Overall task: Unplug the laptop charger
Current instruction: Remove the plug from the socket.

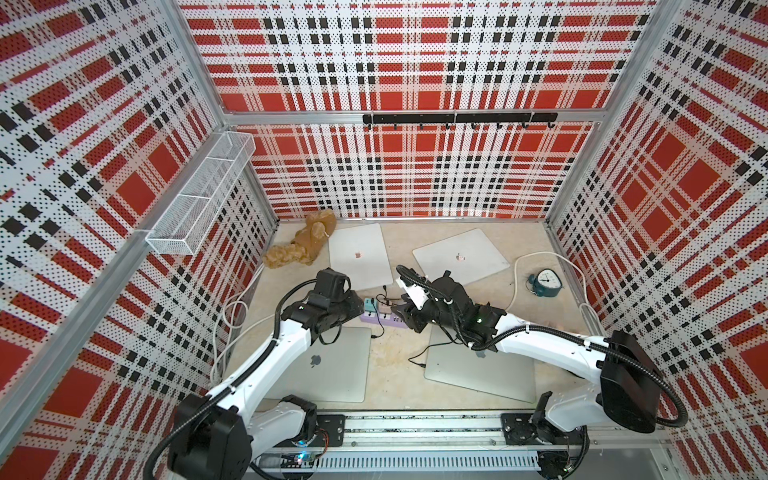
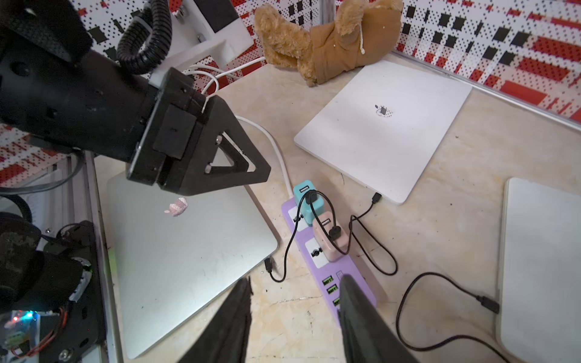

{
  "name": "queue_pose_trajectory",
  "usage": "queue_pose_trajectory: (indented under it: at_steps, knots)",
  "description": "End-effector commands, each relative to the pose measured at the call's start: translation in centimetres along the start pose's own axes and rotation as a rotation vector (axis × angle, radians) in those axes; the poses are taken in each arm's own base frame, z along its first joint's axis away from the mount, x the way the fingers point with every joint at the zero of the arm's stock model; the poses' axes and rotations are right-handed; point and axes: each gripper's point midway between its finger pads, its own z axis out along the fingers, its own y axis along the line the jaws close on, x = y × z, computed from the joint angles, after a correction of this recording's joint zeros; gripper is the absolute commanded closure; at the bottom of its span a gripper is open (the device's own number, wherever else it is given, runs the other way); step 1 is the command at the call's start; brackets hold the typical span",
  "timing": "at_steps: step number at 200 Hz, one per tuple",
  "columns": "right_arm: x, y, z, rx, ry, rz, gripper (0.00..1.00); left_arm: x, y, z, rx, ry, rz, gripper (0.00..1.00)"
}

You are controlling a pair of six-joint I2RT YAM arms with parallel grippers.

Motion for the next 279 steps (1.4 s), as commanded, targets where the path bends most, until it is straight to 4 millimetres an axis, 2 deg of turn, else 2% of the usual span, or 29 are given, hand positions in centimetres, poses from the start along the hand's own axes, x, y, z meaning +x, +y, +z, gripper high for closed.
queue_pose_trajectory:
  at_steps: [1, 44, 78, 136, 194, 223, 249, 279]
  knots:
    - [0.0, -0.7, -0.5, 0.026, -0.013, 0.157, 0.52, -0.8, -0.1, 0.2, -0.074, 0.010, 0.139, 0.50]
    - [1.0, -1.3, -0.2, 0.008, -0.007, 0.323, 0.52, -2.3, -1.4, 0.9, -0.094, 0.048, 0.304, 0.45]
    - [1.6, -1.9, 0.2, -0.006, 0.016, 0.402, 0.52, -3.3, -2.3, 1.5, -0.080, 0.056, 0.414, 0.45]
    - [2.5, -2.4, 0.1, -0.003, 0.027, 0.423, 0.53, -2.2, -1.1, 4.4, -0.122, 0.155, 0.435, 0.45]
    - [3.8, -2.2, 1.0, -0.020, 0.065, 0.434, 0.52, -1.7, -2.0, 6.4, -0.109, 0.191, 0.449, 0.45]
    - [4.1, -2.1, 1.2, -0.029, 0.069, 0.441, 0.53, -2.5, -1.0, 6.5, -0.165, 0.184, 0.401, 0.45]
    - [4.2, -2.0, 1.4, -0.034, 0.071, 0.444, 0.52, -4.4, -0.1, 5.7, -0.236, 0.132, 0.359, 0.45]
    - [4.3, -2.0, 1.7, -0.036, 0.078, 0.442, 0.52, -5.0, -1.8, 5.3, -0.179, 0.114, 0.359, 0.45]
